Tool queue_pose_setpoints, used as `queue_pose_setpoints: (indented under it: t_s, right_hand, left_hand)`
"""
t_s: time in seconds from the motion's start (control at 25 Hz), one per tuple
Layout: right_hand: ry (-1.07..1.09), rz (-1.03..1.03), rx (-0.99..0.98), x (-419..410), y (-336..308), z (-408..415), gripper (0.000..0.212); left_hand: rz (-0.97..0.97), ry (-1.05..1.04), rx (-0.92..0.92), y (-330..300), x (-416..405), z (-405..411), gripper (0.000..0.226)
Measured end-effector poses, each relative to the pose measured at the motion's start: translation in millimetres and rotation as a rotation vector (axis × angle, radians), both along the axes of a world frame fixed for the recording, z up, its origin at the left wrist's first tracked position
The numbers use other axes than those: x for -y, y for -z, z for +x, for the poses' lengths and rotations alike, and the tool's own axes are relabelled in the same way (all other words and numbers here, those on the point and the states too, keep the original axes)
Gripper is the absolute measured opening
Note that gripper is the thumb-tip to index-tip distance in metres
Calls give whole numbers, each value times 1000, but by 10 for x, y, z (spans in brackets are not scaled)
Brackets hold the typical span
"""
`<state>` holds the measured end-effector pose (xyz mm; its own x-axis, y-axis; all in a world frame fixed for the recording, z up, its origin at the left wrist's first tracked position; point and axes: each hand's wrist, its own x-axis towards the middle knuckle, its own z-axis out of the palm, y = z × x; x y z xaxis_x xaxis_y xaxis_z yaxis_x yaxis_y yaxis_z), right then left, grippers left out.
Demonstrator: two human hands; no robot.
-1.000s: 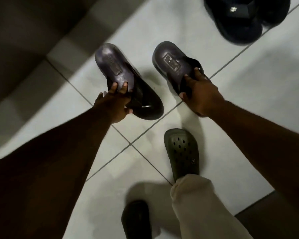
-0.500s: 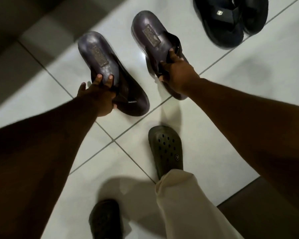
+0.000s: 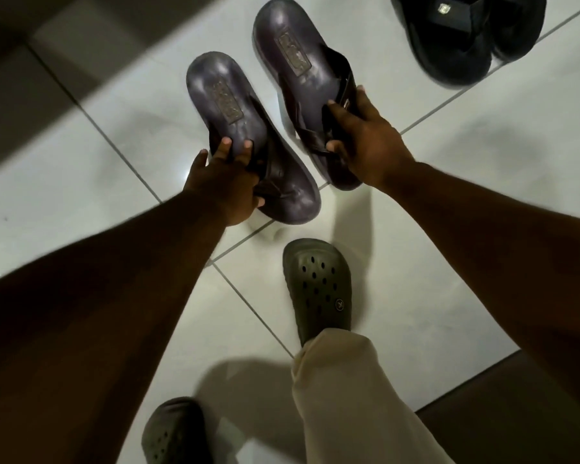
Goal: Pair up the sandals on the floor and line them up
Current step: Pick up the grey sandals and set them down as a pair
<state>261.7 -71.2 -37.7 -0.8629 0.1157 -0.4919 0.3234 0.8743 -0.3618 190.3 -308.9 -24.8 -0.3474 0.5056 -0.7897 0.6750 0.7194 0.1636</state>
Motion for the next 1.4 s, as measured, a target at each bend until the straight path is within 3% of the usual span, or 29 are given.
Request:
queue_pose_setpoints:
  t_s: [0.32,0.72,0.92,1.04,1.24,1.4]
  right_hand:
    - [3,-1,52,213,102,-19,63]
    - [-65,-15,-2,1473,52,116,59]
    - [-88,-31,35,1509,-32,102,69]
    - [-17,-131,8,1298,-200,76,93]
    - [166,9,-15,179,-399,140,91]
    - [226,129,-62,-1005,-361,209,88]
  left_hand:
    - [111,25,-159,64,35,84,62]
    - [111,-84,-141,18,1305,260,60]
    - [110,-53,-157,-23,1343,234,59]
    - [159,-40,-230,-250,1187,164,58]
    - [256,-149,-410,-526,309,-68,72]
    - [350,-130,-342,-377,-1032,-187,81]
